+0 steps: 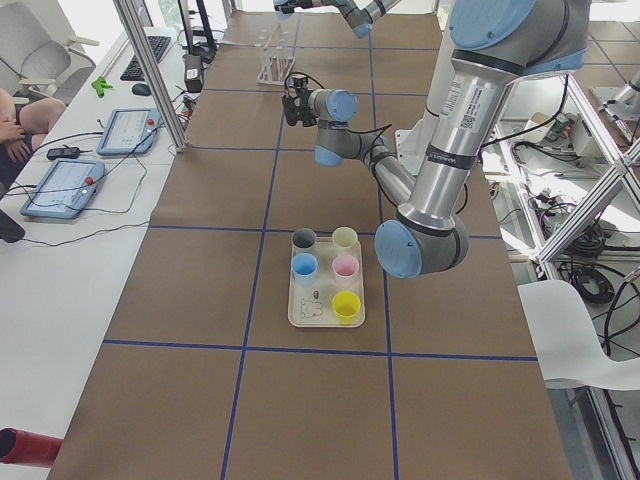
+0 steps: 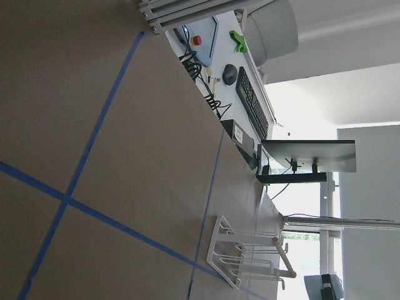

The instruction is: Transfer IKEA cup to right arm and place on rack

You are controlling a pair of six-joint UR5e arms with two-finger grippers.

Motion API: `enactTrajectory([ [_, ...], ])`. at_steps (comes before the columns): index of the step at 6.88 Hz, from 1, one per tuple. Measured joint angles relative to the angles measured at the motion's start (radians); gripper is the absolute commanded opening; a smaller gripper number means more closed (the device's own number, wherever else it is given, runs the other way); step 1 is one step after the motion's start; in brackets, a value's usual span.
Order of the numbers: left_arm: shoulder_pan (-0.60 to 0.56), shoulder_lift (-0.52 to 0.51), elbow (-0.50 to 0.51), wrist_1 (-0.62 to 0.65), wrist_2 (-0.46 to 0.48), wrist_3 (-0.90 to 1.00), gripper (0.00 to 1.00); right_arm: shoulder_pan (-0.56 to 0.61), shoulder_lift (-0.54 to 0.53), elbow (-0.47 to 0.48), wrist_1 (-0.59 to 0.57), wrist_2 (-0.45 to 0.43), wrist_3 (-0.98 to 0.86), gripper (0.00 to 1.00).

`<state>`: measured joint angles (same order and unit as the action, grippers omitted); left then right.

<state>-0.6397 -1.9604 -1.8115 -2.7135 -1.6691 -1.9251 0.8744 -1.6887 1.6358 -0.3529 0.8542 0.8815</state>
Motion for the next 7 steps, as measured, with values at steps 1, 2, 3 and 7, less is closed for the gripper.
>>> enactTrajectory([
  [1, 0.0, 0.0, 0.002, -0.001, 0.0, 0.0, 1.0, -0.024, -0.002, -0.003, 0.0, -0.039, 0.002, 0.0],
  [2, 0.0, 0.0, 0.003, -0.002, 0.0, 0.0, 1.0, -0.04, -0.002, -0.008, 0.0, -0.055, 0.005, 0.0],
  [3, 0.0, 0.0, 0.004, -0.003, -0.001, 0.0, 1.0, -0.054, -0.002, -0.018, 0.0, -0.066, 0.009, 0.0],
  [7, 0.0, 0.004, 0.004, -0.005, -0.001, 0.0, 1.0, -0.102, 0.013, -0.064, 0.002, -0.106, 0.014, 0.0],
])
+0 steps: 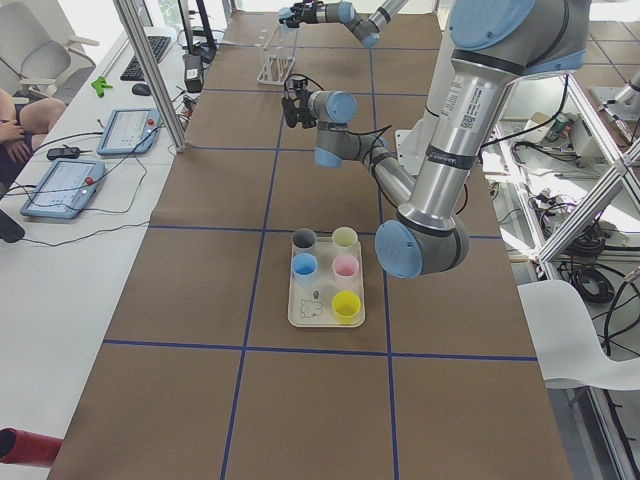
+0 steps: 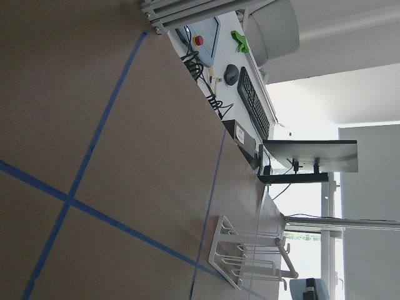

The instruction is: Transfer IKEA cup to right arm and place on rack

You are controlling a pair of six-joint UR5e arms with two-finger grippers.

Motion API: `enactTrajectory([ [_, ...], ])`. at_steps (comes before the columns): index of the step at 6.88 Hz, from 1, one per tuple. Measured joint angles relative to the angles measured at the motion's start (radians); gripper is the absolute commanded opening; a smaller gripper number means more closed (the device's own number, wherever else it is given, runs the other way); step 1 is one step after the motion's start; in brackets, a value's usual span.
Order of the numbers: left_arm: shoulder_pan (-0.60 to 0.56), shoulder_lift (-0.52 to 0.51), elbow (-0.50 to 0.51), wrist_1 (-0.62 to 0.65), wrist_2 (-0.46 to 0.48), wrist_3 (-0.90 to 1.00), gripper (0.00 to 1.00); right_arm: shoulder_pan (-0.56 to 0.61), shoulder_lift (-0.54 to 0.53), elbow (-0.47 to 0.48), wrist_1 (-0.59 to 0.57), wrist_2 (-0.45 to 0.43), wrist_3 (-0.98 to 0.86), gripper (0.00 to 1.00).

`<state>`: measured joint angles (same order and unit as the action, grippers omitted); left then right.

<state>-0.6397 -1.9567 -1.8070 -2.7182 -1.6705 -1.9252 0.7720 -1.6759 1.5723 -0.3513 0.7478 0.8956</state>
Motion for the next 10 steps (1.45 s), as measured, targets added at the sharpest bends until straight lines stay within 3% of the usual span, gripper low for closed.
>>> enactTrajectory([
  [10, 0.004, 0.0, -0.003, 0.0, 0.002, -0.009, 1.0, -0.005, 0.033, -0.039, 0.0, 0.005, -0.013, 0.0],
])
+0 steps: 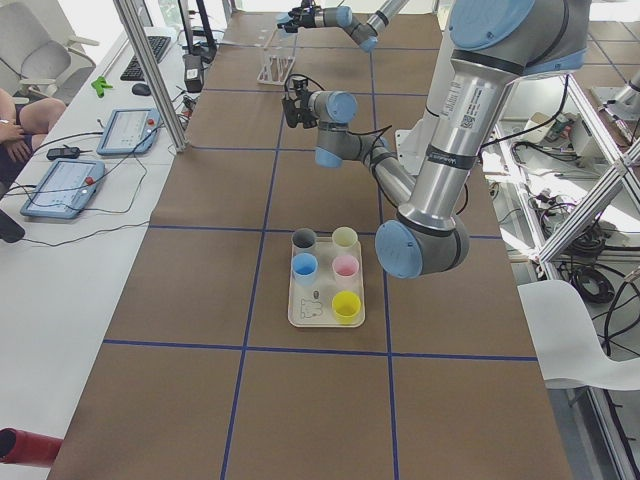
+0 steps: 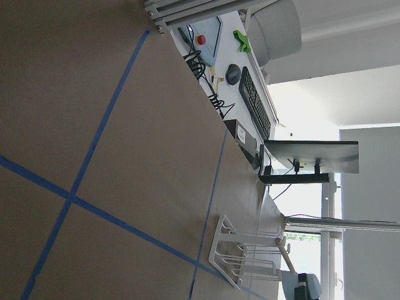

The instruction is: Transfer IKEA cup to right arm and place on rack

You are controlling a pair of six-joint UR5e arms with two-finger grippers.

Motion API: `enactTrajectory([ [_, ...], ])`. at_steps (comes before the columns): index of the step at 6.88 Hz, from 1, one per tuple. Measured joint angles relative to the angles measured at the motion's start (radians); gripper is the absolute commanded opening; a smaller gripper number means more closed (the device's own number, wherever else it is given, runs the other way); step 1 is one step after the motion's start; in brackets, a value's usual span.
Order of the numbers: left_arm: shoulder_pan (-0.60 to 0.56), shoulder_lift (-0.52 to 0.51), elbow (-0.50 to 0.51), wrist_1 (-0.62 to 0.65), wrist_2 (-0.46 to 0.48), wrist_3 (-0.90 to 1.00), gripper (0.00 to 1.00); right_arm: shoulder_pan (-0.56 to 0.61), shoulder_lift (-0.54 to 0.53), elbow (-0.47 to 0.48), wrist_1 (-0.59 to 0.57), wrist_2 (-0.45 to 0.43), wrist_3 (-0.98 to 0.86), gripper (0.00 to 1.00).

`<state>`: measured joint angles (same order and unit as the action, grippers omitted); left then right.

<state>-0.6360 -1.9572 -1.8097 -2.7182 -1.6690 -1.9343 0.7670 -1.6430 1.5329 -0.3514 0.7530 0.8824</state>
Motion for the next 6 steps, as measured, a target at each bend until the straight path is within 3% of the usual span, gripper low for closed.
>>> enactTrajectory([
  [6, 0.001, -0.001, -0.005, 0.005, 0.0, -0.001, 1.0, 0.024, 0.018, -0.037, -0.004, 0.003, 0.003, 0.0],
])
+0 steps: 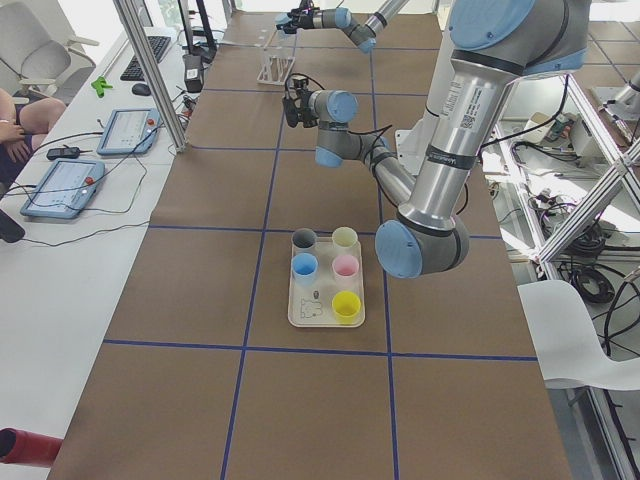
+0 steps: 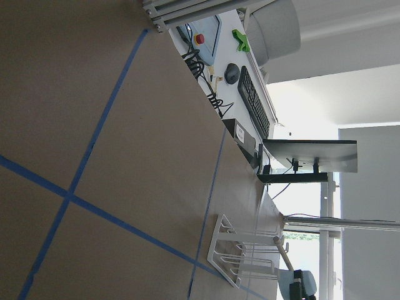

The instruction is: Transfer IKEA cup to right arm and place on rack

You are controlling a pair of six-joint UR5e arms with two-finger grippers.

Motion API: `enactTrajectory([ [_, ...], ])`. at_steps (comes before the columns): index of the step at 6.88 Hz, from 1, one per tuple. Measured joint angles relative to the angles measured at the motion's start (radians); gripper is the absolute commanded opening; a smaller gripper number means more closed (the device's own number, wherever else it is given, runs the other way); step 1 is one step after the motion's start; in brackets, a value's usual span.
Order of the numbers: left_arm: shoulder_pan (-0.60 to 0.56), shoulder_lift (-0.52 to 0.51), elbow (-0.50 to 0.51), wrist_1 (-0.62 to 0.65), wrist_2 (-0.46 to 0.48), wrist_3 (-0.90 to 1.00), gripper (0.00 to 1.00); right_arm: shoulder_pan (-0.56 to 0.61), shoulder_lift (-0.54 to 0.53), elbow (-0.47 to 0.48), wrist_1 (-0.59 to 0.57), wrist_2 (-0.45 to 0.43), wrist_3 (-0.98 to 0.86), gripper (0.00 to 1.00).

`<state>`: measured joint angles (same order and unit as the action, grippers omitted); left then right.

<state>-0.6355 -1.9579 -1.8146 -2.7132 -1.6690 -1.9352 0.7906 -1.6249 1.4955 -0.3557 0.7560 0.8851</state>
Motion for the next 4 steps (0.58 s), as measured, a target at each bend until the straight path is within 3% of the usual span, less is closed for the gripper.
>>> enactTrajectory([
  [4, 0.0, -0.002, -0.003, 0.003, -0.001, -0.002, 1.0, 0.027, 0.034, -0.055, 0.0, 0.007, 0.001, 0.0],
])
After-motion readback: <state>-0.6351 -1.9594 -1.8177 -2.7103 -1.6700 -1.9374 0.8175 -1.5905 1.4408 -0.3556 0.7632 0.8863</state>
